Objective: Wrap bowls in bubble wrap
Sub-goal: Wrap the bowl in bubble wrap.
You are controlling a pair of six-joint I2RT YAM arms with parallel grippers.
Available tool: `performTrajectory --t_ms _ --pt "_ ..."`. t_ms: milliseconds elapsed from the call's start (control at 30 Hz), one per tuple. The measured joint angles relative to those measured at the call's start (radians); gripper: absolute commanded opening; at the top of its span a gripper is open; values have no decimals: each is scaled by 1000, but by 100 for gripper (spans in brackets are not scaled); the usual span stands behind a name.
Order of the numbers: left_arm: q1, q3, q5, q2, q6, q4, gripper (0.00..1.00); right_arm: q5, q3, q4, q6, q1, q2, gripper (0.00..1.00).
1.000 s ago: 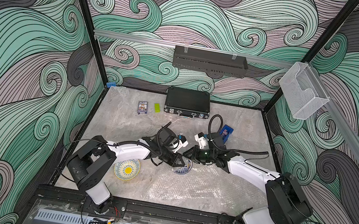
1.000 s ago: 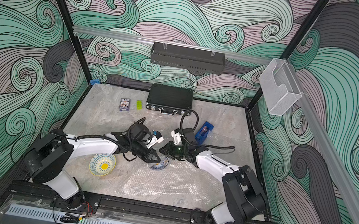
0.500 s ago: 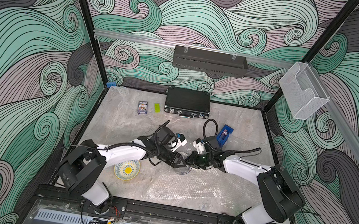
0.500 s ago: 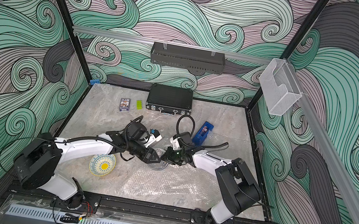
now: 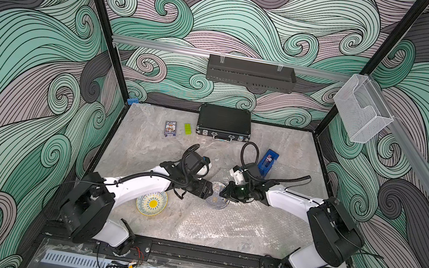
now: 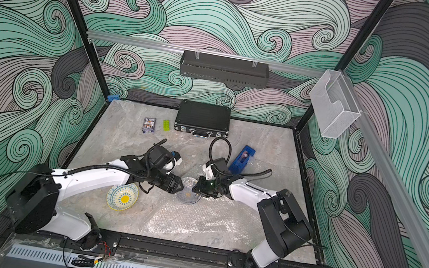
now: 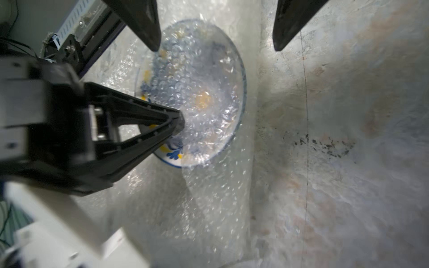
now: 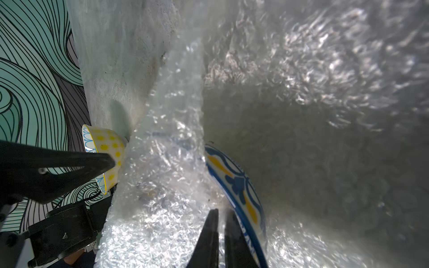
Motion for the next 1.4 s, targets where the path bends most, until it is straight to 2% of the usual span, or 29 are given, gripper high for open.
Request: performTrajectory --t_ms 167,267,367,467,567,767,867,1200,1300,1400 --pt "0 11 -2 116 -2 -6 68 8 13 -14 -7 1 0 14" --pt "0 27 -8 158 -4 -6 67 18 22 -32 -19 1 -10 20" --pt "0 31 -16 168 -6 -6 67 53 37 -73 -49 -1 -48 29" --pt "0 31 -18 168 -6 -5 67 121 43 -118 -84 -19 -127 49" --pt "0 31 -18 167 -6 -4 67 217 49 -167 -108 -85 -208 66" --pt "0 31 -18 167 -6 -2 67 329 22 -203 -126 -304 -246 80" --pt "0 31 -16 167 -6 2 67 351 8 -219 -126 -355 -220 82" --pt "0 31 -13 167 -6 4 67 335 23 -203 -126 -357 -46 85" --pt "0 31 -9 167 -6 7 67 286 27 -170 -124 -357 -22 83" --pt "0 31 -1 167 -6 15 67 211 28 -126 -120 -358 -15 75"
